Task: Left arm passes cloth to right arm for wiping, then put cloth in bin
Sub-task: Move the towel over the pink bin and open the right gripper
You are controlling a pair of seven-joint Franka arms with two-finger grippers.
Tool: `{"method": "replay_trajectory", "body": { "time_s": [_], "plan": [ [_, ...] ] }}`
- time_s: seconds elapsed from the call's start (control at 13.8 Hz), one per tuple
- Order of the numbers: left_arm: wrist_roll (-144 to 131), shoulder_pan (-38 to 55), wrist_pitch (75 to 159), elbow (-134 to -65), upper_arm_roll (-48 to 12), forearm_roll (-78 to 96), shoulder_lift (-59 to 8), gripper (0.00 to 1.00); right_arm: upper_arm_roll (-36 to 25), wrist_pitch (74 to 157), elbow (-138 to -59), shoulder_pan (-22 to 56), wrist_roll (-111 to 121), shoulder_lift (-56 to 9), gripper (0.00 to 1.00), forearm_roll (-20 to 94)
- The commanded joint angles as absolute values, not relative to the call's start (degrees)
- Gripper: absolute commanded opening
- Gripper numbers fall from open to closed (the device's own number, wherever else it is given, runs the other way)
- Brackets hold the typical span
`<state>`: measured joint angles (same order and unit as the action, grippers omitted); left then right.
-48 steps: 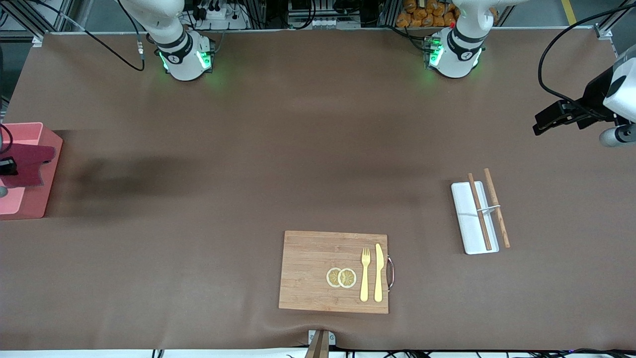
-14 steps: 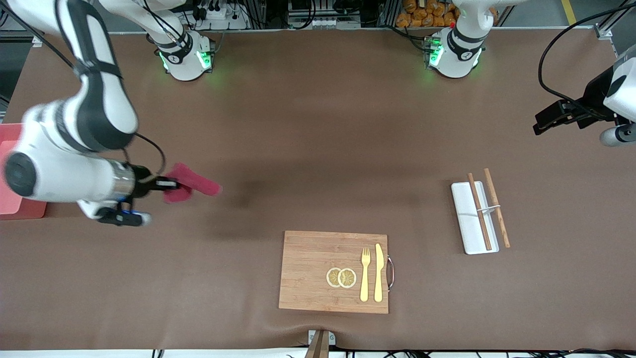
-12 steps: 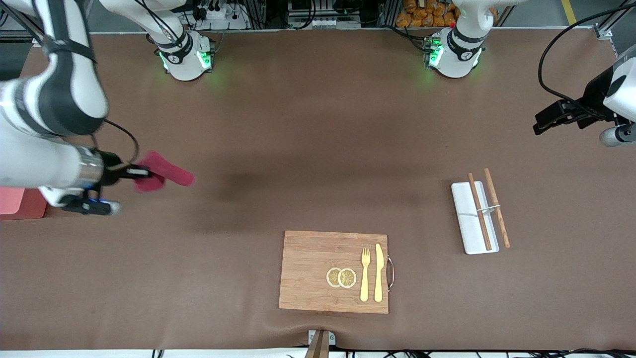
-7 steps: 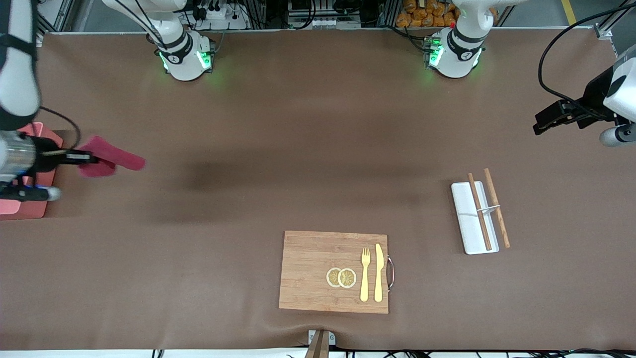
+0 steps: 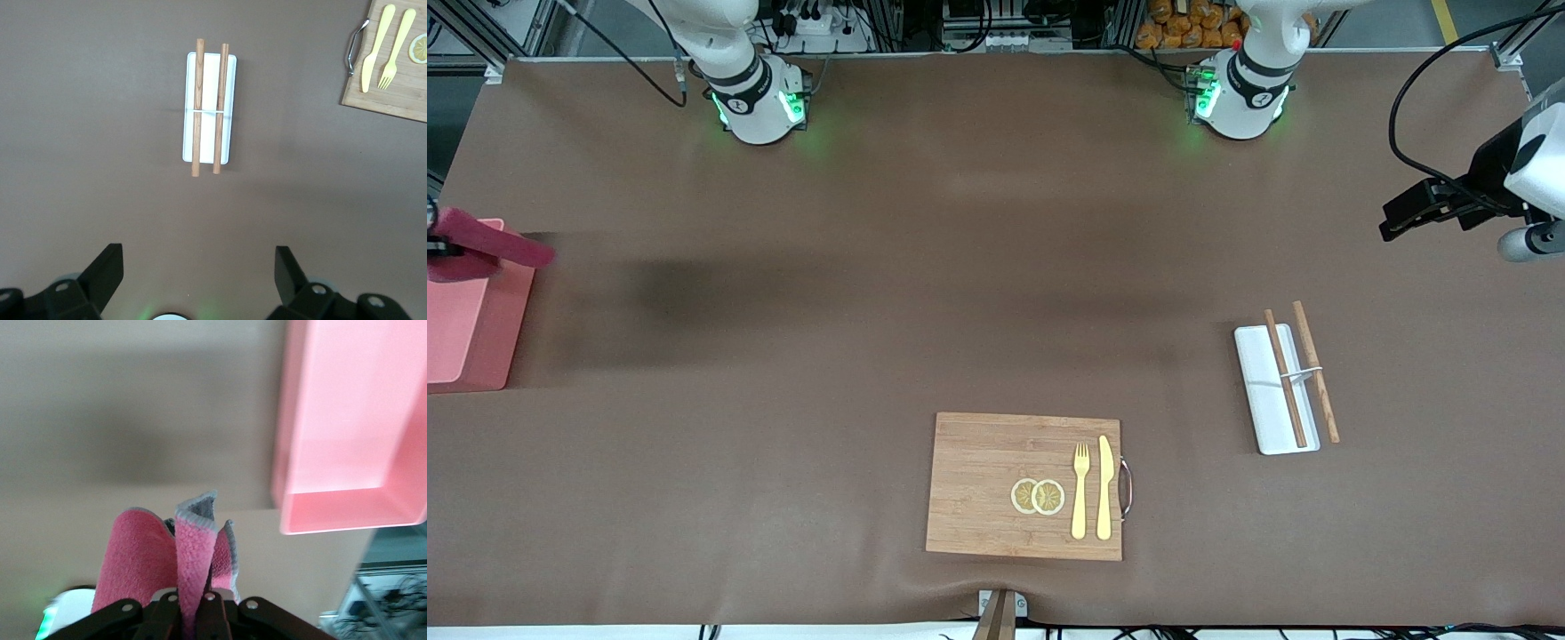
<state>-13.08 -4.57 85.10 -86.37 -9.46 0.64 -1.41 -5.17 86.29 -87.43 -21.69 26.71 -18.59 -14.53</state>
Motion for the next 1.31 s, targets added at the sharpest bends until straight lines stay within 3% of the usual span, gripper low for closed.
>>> {"method": "replay_trajectory", "body": {
  "time_s": [0.0,0.22,0.51,0.58,0.65,0.73,1.23],
  "plan": [
    [-11.95,-5.01,84.99,-87.63,-9.67,1.58,0.26,1.0,-4.13,93.91,-85.78,-27.58,34.08,-21.7,0.0,-17.75],
    [-11.87,-5.01,84.99,-87.54,-9.67,1.58,0.35,1.0,-4.13,102.98,-85.78,-31.63,35.33,-25.38,0.0,-23.89],
    [-11.87,-5.01,84.99,-87.45,-9.84,1.58,0.35,1.0,-4.04,116.33,-85.87,-37.7,38.04,-30.75,0.0,-23.73],
    [-11.87,-5.01,84.99,-87.45,-9.84,1.58,0.35,1.0,-3.96,118.37,-85.87,-38.49,39.1,-31.28,0.13,-23.73],
    [-11.87,-5.01,84.99,-87.45,-9.76,1.58,0.35,1.0,-3.96,118.91,-85.87,-38.84,40.33,-31.38,0.72,-23.3],
    [-11.87,-5.01,84.99,-87.45,-9.76,1.58,0.35,1.0,-3.87,118.74,-85.87,-38.93,40.6,-31.2,1.0,-22.51],
    [-11.87,-5.01,84.99,-87.63,-9.76,1.58,0.26,1.0,0.52,104.61,-85.25,-29.9,39.99,-20.23,1.0,-17.51]
  ]
}}
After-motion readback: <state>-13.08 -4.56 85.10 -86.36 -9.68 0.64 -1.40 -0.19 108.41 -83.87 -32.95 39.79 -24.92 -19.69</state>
